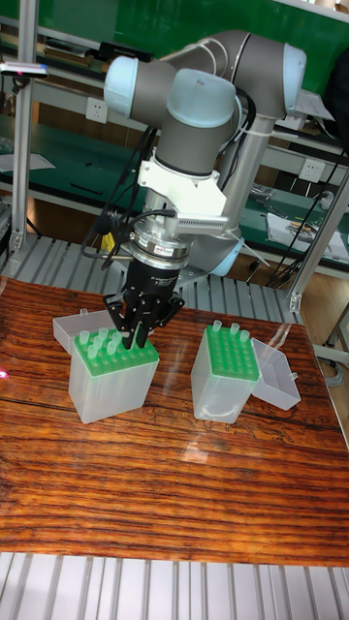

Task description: Transfer all large pipette tips from one holder to another

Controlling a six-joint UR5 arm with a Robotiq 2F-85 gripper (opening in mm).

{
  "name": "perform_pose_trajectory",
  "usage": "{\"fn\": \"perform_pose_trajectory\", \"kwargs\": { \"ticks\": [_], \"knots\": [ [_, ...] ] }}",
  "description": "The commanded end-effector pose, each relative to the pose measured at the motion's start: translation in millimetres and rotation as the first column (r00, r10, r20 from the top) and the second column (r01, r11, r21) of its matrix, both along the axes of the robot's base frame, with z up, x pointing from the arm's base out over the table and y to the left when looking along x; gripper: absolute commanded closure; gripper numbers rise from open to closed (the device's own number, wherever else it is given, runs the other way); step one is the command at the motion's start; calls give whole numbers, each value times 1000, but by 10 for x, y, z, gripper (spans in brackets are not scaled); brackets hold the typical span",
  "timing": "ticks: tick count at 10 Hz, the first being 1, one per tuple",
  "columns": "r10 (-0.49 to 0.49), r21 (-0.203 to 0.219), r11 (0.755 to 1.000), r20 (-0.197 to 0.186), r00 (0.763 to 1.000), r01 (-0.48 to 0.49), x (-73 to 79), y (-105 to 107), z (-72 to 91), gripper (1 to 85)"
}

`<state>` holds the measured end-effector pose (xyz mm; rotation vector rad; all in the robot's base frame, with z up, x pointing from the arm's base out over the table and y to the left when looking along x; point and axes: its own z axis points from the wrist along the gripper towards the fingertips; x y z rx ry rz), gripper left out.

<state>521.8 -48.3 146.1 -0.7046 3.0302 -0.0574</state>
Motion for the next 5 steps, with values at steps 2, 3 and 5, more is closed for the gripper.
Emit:
{"fn": "perform_pose_trajectory", "kwargs": {
  "ticks": [2,3,5],
  "knots": [
    [-6,2,1000,-3,1000,6,-5,-8,-11,593],
    [-9,6,1000,-6,1000,9,-11,4,-20,593],
    [-11,6,1000,-9,1000,11,-17,2,-34,593]
  ]
}}
